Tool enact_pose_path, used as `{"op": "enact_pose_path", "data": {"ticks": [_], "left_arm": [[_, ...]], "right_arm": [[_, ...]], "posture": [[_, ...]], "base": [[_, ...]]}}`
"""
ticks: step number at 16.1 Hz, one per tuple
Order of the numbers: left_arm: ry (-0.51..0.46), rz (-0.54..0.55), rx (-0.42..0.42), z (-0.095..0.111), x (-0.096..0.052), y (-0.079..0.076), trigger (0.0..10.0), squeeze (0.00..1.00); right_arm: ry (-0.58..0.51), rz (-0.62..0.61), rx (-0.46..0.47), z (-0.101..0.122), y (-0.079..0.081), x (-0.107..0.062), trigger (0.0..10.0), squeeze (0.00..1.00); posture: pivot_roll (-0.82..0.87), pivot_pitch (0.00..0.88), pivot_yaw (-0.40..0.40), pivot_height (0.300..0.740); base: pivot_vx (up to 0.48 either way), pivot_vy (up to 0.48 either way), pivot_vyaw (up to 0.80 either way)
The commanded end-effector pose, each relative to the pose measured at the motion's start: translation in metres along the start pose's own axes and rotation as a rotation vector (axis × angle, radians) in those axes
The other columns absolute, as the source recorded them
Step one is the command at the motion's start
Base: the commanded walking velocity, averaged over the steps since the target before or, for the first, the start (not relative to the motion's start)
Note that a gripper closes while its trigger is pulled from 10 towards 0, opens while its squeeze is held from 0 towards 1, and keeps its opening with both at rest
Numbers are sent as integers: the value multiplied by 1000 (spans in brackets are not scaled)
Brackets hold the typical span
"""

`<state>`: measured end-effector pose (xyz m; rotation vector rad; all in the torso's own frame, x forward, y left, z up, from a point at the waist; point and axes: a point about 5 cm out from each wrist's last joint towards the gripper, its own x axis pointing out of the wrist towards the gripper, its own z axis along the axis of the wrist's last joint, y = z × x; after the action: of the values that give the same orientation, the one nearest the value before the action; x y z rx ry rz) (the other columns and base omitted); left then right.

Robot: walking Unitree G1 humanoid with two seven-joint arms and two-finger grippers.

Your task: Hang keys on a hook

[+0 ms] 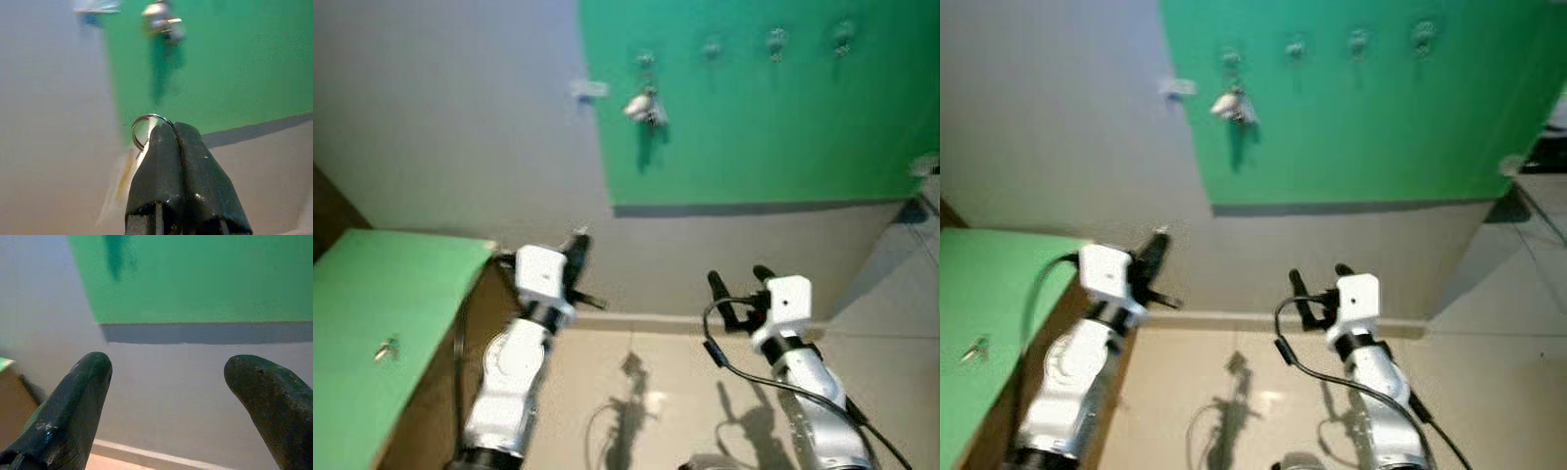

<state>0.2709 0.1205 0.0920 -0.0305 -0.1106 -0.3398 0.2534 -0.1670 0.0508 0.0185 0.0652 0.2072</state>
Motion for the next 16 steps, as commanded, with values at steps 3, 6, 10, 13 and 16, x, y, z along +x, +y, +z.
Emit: {"op": "enact_pose_path", "data": {"ticks": [3, 6, 10, 13, 16], "left_arm": [[5, 47, 14, 3, 6, 16, 0, 0], [15, 51, 28, 3, 6, 19, 0, 0], [31, 48, 129, 1, 6, 22, 0, 0], [11, 19, 128, 6, 9, 19, 0, 0], [-27, 24, 111, 14, 13, 16, 0, 0]], "right_arm": [[2, 9, 3, -2, 5, -1, 10000, 0], [4, 14, 2, -2, 7, -2, 10000, 0], [9, 18, -1, -3, 8, -4, 10000, 0], [6, 21, 1, -2, 9, -4, 10000, 0], [-60, 10, 3, 8, 6, -2, 10000, 0]], "posture": [[-252, 12, 132, 740], [-253, 21, 132, 740], [-251, 32, 129, 740], [-249, 34, 129, 740], [-249, 35, 130, 740]], "base": [[0, -444, 0], [0, -440, 0], [0, -216, 0], [294, 0, 0], [442, 0, 0]]}}
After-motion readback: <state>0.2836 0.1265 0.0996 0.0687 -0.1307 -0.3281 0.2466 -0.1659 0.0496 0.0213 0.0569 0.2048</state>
